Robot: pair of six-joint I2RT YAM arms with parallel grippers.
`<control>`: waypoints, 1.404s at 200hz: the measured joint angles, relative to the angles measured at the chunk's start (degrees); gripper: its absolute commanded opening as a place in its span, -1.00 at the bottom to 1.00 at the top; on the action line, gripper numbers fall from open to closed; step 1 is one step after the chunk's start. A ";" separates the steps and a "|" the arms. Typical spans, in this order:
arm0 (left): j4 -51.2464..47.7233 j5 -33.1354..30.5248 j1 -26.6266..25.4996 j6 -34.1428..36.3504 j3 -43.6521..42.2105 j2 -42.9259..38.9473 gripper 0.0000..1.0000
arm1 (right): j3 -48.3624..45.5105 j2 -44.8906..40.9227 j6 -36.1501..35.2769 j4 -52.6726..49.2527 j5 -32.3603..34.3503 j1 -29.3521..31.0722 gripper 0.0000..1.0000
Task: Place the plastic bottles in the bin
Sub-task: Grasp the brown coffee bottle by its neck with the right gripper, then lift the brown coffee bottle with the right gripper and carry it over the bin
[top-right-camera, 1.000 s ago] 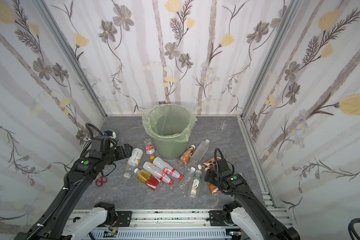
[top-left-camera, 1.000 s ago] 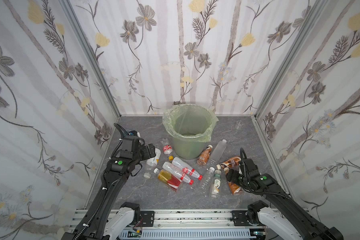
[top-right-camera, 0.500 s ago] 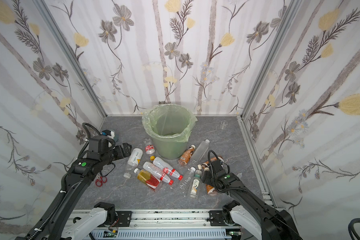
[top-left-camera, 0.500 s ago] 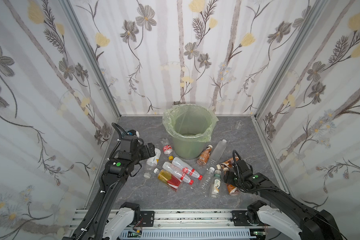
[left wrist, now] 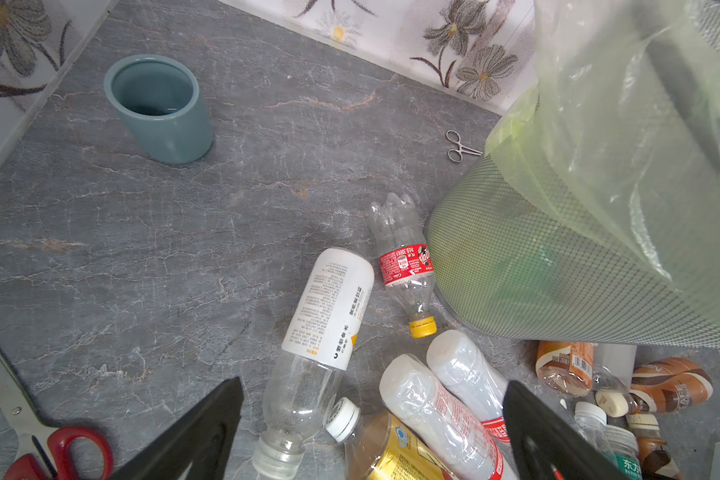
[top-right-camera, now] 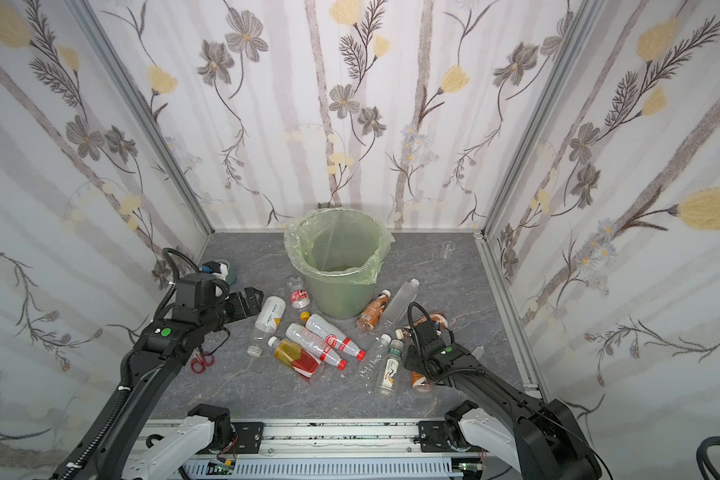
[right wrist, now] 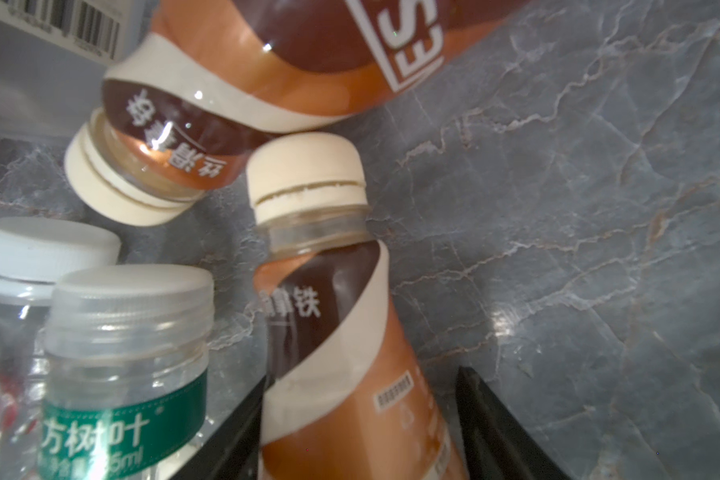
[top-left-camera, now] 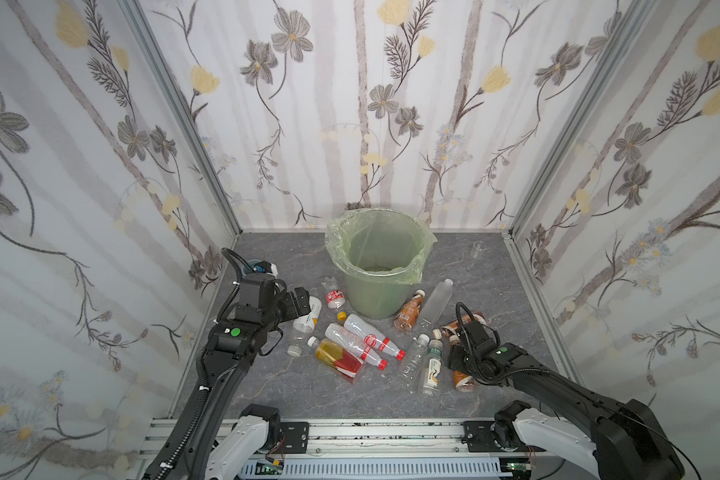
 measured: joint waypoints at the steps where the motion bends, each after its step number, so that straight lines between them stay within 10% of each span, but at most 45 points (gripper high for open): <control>1: 0.00 0.00 0.00 0.00 0.00 -0.02 1.00 | 0.00 0.00 -0.02 0.02 0.00 0.02 0.19; 172: 0.02 1.03 0.00 -1.46 -0.83 0.04 1.00 | 12.00 -5.03 -0.85 -7.78 4.94 5.46 -0.03; 281: 0.46 1.79 0.04 -2.95 -2.36 -0.55 1.00 | 39.43 -1.68 -14.03 -13.86 8.00 5.33 -0.03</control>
